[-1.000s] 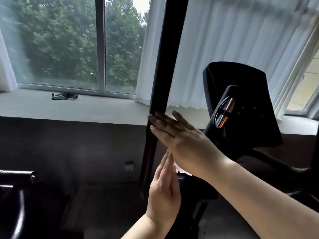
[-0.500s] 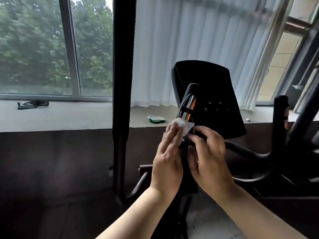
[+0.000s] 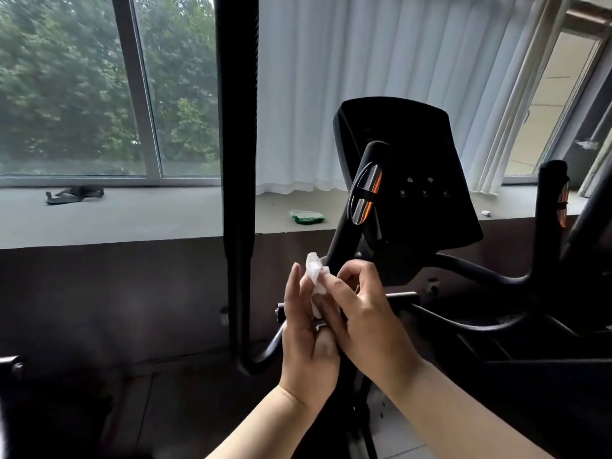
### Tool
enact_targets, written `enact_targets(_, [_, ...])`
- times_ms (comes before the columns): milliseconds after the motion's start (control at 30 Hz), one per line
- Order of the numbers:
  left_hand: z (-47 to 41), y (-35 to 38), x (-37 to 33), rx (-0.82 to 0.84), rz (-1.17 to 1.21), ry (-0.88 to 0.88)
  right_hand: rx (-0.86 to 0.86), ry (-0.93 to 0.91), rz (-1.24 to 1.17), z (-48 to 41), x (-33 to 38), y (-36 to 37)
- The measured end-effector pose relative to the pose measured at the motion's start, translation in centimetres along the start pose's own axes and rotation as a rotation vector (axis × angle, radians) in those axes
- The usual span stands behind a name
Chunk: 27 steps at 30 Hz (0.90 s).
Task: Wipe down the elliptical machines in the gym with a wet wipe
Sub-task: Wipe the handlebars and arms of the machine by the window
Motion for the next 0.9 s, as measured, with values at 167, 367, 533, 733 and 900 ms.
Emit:
enact_targets(167, [-0.2,-0.1,-0.9,0.005,-0.086,-0.018,0.012,-0.221,0.203,-1.4,0.3,-1.3])
enact_targets(367, [-2.8,1.7,-1.6,0.011,-0.192,0.038,-0.253,-0.023,0.213,-5.9,-1.6,-4.0])
enact_targets(533, [-4.5,1.8,-1.5,0.032,-0.270,0.028,-0.014,-0.136,0.217,-6.2,-1.4,-4.1])
enact_targets(733, [-6.3,3.4,-3.3,0.065,-0.388,0.186,-0.525,-0.061,0.185,-12.8,-2.5,-9.4])
enact_targets(900, [-9.7,5.7,-4.5,0.074,-0.443,0.259,-0.331,0.062,-0.112,-14.7,-2.8,-9.5])
Point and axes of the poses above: each hand's wrist, its own z-axis away from the middle knuckle, its own y-axis out of the palm, x = y × z, the point moved 2 cm from there along -z, towards the middle knuckle, and after that the axes turned 4 degrees about z, right-handed, at the moved point
